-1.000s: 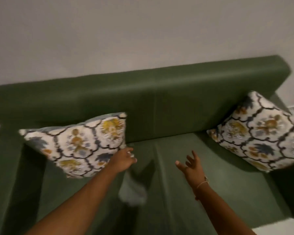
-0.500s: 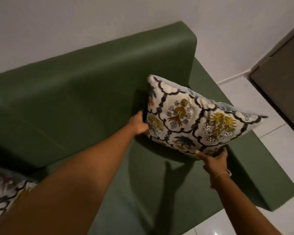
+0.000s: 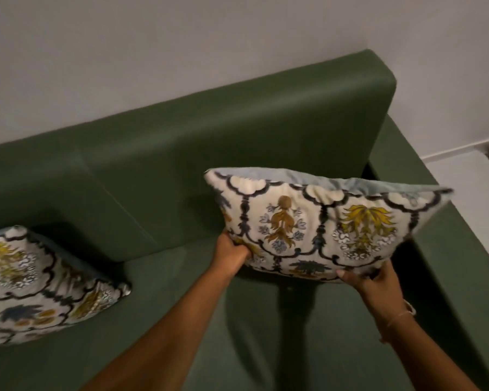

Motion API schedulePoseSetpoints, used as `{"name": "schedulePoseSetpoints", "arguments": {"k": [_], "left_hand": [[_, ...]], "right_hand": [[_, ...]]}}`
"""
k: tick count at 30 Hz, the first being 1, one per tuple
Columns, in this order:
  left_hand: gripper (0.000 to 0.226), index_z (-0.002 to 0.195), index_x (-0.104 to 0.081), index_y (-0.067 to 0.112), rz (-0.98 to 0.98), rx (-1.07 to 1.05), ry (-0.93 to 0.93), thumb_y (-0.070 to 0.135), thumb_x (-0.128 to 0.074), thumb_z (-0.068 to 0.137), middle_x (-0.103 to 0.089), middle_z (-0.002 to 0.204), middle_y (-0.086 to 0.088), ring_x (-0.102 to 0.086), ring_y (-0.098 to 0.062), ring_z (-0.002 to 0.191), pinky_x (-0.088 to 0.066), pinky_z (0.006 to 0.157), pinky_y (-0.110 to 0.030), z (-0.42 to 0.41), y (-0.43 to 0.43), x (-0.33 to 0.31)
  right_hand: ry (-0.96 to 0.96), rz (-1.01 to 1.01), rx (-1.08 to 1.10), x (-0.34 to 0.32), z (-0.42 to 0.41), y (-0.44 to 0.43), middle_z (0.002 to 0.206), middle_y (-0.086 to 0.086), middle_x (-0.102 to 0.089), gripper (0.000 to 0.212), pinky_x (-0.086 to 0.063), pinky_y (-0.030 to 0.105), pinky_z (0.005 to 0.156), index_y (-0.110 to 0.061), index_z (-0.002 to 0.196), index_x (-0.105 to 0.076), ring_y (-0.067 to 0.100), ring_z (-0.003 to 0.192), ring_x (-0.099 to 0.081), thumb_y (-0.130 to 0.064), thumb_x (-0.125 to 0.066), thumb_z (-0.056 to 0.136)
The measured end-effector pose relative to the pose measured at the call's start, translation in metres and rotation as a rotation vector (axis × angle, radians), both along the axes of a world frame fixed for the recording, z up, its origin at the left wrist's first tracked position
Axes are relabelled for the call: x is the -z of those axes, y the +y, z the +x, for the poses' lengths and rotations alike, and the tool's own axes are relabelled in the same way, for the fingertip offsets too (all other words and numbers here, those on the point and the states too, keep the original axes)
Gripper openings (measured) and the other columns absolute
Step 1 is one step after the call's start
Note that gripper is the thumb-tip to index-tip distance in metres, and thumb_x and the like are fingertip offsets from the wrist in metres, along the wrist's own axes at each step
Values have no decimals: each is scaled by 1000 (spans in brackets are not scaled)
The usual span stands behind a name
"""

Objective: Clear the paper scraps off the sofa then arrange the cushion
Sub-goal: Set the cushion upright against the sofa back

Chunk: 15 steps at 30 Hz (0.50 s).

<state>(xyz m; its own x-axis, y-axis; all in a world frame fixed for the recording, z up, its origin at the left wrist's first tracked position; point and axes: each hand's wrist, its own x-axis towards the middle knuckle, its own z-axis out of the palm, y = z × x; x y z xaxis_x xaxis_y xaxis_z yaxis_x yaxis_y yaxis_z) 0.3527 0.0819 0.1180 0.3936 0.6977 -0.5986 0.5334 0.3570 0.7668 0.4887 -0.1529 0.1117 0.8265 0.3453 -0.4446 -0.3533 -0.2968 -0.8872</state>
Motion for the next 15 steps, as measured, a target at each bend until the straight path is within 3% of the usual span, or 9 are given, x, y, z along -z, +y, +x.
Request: {"name": "schedulePoseSetpoints", "arguments": {"k": [2,6,9,12,15], "left_hand": [[52,112,-62,1,14,-70,6,-21,-61,65,-70,112,-13,-64,-27,104,-56,78,-27,-31,6,-5],[56,115,-60,15,6,-126,36,-11,-72,66,-68,117,-9,-61,-24,109,-48,101,-40,-67,25,-1],[59,120,-59,10,13,-81,66,-10,-74,67,-67,122,-12,-59,-24,111,-45,100,-36,-69,36,14],[60,121,-59,12,23,-74,93,-5,-76,66,-66,125,-12,-59,-27,117,-46,104,-41,-69,39,29],[63,122,-57,19,60,-66,88,1,-77,65,-67,123,-8,-59,-27,119,-46,106,-44,-75,36,37]], "right_hand": [[-4,41,-65,-2,-2,29,112,-17,-65,75,-54,10,72,-24,125,-53,-5,97,-64,9,-80,63],[33,46,-172,10,1,79,109,-14,-67,70,-51,25,86,-21,122,-55,0,96,-65,9,-79,63],[88,28,-187,23,2,99,116,-4,-62,73,-49,23,79,-15,129,-51,15,104,-59,6,-79,65],[76,-36,-210,32,2,103,115,-5,-59,77,-44,15,69,-15,132,-48,18,107,-55,2,-80,65],[33,-81,-206,35,-3,92,125,1,-59,81,-50,23,80,-12,136,-44,24,117,-55,4,-81,65]]}}
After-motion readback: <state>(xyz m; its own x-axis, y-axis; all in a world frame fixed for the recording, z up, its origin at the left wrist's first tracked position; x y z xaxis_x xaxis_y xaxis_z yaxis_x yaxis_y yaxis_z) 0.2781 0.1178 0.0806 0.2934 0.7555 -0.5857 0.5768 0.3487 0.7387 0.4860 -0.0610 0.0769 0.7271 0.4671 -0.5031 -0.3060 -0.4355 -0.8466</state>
